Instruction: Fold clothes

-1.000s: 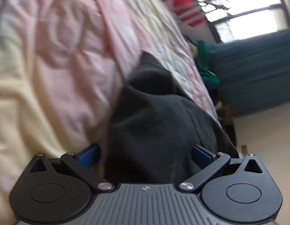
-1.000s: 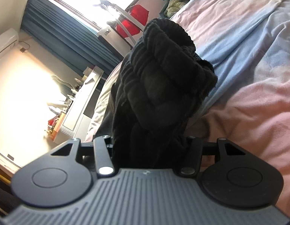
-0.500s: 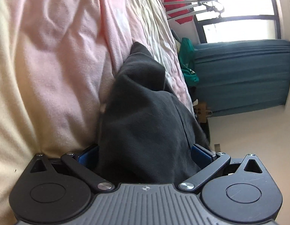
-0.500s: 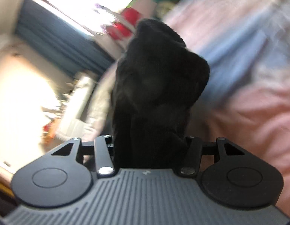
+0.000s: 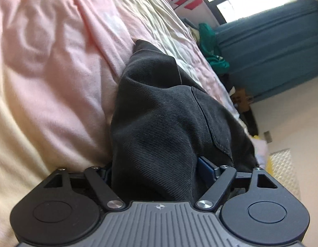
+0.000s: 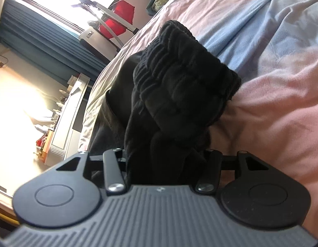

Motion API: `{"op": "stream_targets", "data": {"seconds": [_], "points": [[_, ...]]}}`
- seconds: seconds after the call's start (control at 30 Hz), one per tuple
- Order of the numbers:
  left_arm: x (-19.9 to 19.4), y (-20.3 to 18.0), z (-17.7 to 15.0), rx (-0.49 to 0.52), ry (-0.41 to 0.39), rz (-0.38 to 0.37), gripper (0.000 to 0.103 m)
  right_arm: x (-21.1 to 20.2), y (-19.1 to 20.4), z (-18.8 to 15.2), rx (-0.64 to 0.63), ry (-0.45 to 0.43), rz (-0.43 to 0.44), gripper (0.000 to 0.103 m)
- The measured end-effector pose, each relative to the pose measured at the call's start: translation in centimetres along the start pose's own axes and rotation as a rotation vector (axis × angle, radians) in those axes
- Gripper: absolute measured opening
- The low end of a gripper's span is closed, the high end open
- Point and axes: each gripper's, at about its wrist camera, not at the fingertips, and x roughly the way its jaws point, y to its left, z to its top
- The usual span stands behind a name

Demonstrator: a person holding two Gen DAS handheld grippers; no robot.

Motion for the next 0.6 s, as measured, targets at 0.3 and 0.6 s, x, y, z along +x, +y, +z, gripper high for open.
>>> {"op": "stream_targets", "data": {"seconds": [0.3,0.6], "points": [[-2.7,-4.0,-1.4,0.081,-0.058,0.121,0.048,-1.3,1.5,0.7,-0.026,-0.018,0.075,0.042],[-6.5,-14.3,0.9,0.199,-0.061,0.164,0.041,-5.0,2.2,4.4,0.030,-0.094,0.279,0.040]]}}
